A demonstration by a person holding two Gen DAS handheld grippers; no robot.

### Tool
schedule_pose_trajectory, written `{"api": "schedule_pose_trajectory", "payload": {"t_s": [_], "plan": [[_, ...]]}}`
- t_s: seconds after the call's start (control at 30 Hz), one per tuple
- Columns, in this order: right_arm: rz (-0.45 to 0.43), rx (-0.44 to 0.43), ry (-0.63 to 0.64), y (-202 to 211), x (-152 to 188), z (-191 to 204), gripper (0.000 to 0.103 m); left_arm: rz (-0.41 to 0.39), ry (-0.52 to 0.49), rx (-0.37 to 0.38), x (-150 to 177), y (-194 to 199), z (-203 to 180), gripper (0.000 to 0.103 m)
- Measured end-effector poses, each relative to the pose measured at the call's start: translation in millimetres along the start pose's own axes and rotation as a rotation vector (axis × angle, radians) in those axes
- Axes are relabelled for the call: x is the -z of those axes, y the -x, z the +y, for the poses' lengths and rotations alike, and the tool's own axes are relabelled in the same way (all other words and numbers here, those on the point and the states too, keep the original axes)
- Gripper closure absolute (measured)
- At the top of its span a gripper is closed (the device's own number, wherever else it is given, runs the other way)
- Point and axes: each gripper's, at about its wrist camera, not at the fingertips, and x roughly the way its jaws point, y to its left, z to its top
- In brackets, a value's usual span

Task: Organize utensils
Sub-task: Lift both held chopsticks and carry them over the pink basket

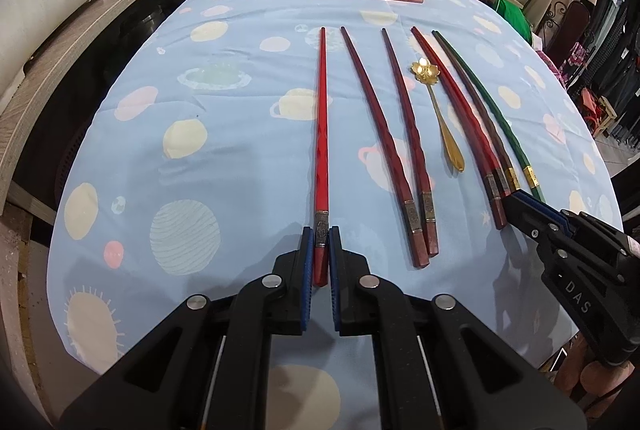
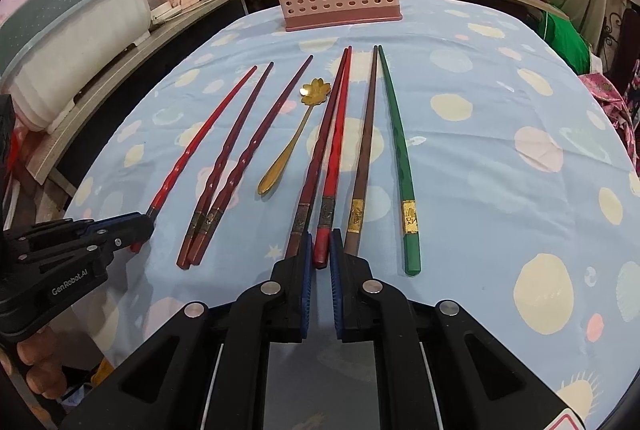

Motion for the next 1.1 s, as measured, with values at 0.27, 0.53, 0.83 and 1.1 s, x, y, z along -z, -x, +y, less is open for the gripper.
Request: {"api": "schedule_pose_trajectory", "payload": {"t_s": [0.27,0.53,0.83,1.1], "plan": [[-0.041,-0.007,-0.031,23,-9,-4,0.095,-0.032,0.011,0.026,-4,15,1,0.096],[-0.172,-0.026,-0.063,77,-51,-16,0.095,-0.128,0.035,0.06,-37,56,5,0.096],[-0.32,-0.051,-0.069,114,-128,-31,0.096,-0.263,0.032,0.056,-113,96,8,0.096],[-0.388,-0.055,-0.052,117,-189,-35,0.096,-0.339,0.015,0.045,-186,112,6,0.096]]}}
